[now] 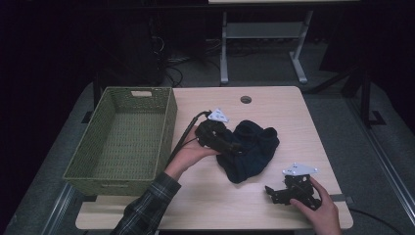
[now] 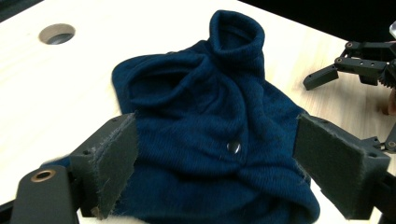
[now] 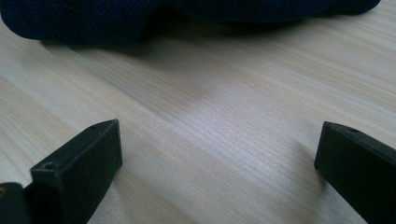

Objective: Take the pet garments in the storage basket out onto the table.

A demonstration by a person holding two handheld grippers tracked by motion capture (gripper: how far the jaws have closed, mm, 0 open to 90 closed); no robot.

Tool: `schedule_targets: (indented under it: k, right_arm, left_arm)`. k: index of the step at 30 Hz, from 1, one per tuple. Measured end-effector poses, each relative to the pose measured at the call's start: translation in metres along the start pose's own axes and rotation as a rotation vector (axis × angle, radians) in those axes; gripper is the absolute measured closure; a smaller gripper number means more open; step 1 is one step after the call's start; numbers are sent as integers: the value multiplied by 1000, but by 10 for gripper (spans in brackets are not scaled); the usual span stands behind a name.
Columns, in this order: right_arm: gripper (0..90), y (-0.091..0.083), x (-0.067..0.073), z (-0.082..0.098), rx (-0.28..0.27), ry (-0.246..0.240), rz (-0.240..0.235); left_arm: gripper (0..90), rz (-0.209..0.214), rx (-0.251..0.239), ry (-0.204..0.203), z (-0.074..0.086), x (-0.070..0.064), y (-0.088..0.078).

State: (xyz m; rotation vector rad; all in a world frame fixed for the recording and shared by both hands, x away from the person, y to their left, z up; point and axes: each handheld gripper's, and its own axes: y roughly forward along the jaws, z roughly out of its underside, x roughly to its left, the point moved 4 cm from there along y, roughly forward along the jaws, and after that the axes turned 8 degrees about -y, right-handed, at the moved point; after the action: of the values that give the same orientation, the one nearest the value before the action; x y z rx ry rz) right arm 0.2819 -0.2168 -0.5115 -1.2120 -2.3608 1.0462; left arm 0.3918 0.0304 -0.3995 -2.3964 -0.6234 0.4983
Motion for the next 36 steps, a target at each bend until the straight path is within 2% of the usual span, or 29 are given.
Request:
schedule_targets:
  k: [4,11,12,14,18,20,28,33,35,36]
  right_arm:
    - [5,0,0,0,0,0,0]
    - [5,0,0,0,0,0,0]
    - [5,0,0,0,0,0,0]
    - [5,0,0,0,-1,2,1]
    - [5,0,0,0,-2,0,0]
    - [5,0,0,0,-1,0,0]
    - [5,0,0,0,-1,1,0]
    - [5,0,0,0,-1,1,0]
    - [5,0,0,0,-1,1,0]
    - [5,0,0,0,-1,0,0]
  left_arm:
    - [138,-16,-2,-4,10,1,-8]
    - [139,-38,-40,-17,28,-5,-17]
    - [139,-42,-33,-5,32,-5,-18]
    - [138,-45,-29,-8,37,-6,-19]
    - [139,-55,-57,-28,50,-8,-23]
    - [138,-59,-43,-22,58,-8,-24]
    - [138,-102,-39,-50,86,-8,-24]
    - [138,-112,-5,-44,101,-10,-19]
    - [137,-107,13,-54,108,-12,-14]
    - [137,-114,30,-39,112,-13,-12]
